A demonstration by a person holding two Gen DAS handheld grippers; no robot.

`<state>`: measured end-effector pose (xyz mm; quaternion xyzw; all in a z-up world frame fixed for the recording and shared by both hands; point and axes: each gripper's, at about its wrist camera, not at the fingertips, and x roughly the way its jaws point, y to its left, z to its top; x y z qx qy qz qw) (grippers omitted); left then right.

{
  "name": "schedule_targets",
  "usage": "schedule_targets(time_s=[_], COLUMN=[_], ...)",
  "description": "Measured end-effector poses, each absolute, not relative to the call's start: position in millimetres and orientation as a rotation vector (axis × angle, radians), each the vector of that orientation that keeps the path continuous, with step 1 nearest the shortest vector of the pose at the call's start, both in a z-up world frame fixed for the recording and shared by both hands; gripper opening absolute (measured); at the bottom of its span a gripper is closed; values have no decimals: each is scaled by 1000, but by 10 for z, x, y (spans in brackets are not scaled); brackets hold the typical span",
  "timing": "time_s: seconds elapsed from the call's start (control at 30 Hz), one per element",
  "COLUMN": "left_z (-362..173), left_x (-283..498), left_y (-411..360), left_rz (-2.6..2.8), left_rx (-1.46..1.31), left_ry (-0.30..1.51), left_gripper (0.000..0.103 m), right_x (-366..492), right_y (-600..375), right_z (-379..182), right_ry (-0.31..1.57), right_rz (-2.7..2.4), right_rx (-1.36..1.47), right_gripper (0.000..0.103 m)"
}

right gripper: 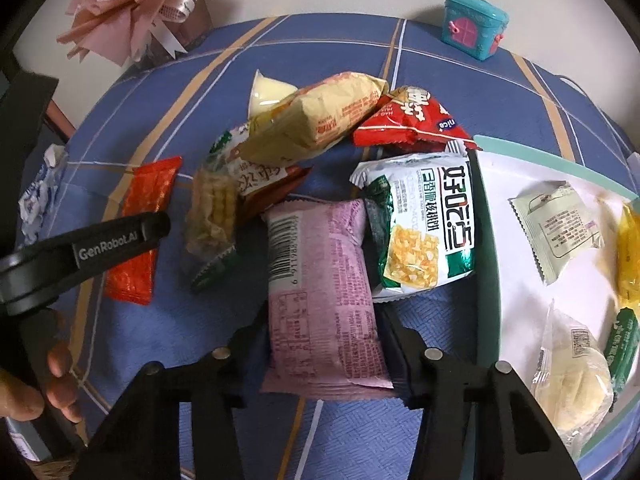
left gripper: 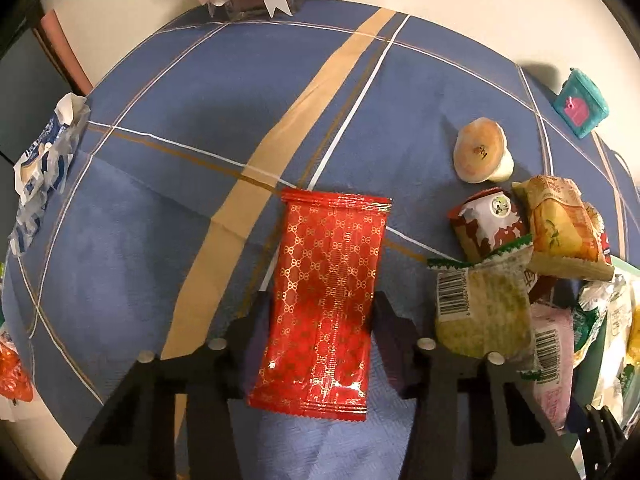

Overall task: Organize snacks
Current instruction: 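Grasp the red patterned packet with the left tool while the right grasps the pink bag, then carry the red packet with the left tool while the right carries the pink bag over the tray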

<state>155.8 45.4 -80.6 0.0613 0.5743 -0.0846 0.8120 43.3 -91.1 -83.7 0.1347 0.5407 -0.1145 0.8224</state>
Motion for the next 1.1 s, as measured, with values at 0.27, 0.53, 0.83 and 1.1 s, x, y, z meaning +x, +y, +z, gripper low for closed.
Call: schedule_targets(time_s=[0.27, 0.53, 0.83, 1.1], left_z=[-570, -109, 53, -414], left_x=[1601, 1530, 1382, 1365], left_y=[678, 852, 817, 744], left_rz=[-172, -165, -168, -185], left_rx=[69, -4, -26, -37], left_ry=[1212, 1122, 1087, 1264], left_gripper=[47, 47, 47, 47], right_x=[382, 283, 207, 216], right_y=[-937, -1036, -1087, -1122], right_z=[-680, -345, -108, -453], right_ry=[1124, 1086, 1052, 1149], right_rz=[-224, -221, -232, -178], right_rx=[298, 335, 335, 420], right_gripper=[46, 44, 33, 34])
